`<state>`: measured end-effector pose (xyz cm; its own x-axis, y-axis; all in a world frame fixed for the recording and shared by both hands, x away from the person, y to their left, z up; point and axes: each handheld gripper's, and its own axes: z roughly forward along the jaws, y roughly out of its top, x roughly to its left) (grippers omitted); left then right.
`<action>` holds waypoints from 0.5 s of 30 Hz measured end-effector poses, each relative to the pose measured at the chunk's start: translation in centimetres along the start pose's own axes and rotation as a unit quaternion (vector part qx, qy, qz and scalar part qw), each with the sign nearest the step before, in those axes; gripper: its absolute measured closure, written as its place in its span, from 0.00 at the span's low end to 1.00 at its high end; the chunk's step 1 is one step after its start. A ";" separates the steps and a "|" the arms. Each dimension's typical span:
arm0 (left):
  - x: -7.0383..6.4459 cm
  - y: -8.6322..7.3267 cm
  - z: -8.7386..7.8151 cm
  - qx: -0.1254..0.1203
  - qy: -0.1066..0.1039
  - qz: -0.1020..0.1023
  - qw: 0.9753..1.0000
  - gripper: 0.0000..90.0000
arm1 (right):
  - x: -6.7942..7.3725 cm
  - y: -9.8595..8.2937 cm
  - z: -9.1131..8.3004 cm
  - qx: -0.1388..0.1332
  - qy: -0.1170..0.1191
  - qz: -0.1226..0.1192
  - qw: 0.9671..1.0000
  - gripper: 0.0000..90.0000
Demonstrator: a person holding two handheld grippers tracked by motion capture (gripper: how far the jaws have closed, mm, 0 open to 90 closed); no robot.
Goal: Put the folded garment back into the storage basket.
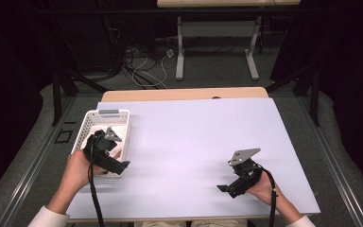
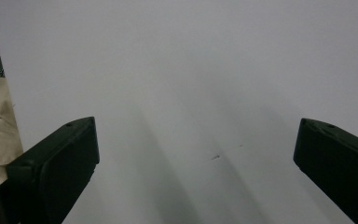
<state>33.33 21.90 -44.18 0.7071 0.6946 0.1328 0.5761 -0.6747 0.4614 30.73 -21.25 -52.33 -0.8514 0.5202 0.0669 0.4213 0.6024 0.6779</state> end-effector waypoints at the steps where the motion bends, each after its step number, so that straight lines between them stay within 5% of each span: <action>1: -0.3 0.0 0.1 0.001 -0.002 0.001 1.000 0.02 | 0.1 0.0 0.1 -0.001 -0.002 0.000 1.000 0.00; 15: -4.5 -1.1 2.2 0.004 -0.059 0.031 0.998 0.00 | 0.7 -0.9 -0.4 0.027 0.004 0.001 1.000 0.00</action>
<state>30.41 18.96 -47.21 0.7844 0.6176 0.0567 0.5329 -0.7179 0.4480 29.63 -21.66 -52.59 -0.8533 0.5160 0.0743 0.4386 0.6334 0.6375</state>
